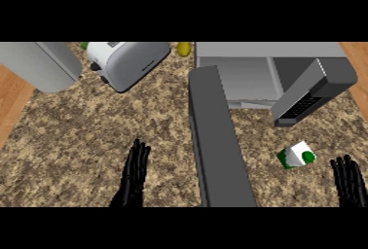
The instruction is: Pick up the milk, place it into the microwave and close the microwave
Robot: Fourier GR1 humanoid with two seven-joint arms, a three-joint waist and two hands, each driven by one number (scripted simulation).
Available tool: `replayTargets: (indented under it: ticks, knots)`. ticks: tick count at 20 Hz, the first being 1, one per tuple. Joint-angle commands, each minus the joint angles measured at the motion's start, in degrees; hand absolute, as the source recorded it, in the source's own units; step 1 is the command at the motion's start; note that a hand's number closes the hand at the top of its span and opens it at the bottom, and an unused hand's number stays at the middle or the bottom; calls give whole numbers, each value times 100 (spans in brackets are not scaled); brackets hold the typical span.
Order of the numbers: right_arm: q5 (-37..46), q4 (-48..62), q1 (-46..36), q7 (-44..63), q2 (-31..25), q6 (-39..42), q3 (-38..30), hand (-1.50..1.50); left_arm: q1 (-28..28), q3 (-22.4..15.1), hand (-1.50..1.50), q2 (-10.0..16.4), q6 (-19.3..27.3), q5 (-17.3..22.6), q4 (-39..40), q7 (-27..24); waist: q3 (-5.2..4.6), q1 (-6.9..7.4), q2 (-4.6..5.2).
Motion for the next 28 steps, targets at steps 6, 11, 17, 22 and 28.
replayTargets:
  ticks: [6,11,17,22,28]
  knots:
    - [313,1680,-1138,-553,-239,-576,-271,-150,151,314,-150,269,-275,515,143,-381,0,8,2]
    - [490,3121,-1844,-1209,-448,-875,-441,-150,645,616,-150,902,-653,978,-677,-413,2,37,3]
    - [516,4314,-2608,-1576,-710,-1247,-576,-150,997,515,-150,851,-769,998,-32,-1202,1,36,3]
    - [360,5727,-3172,-2607,-1067,-1255,-986,150,1208,928,-150,1376,-1177,1487,-739,-963,9,87,16]
    - [674,6550,-3448,-3008,-1227,-1979,-966,150,977,1140,-150,1355,-1177,1544,-649,-753,12,92,30]
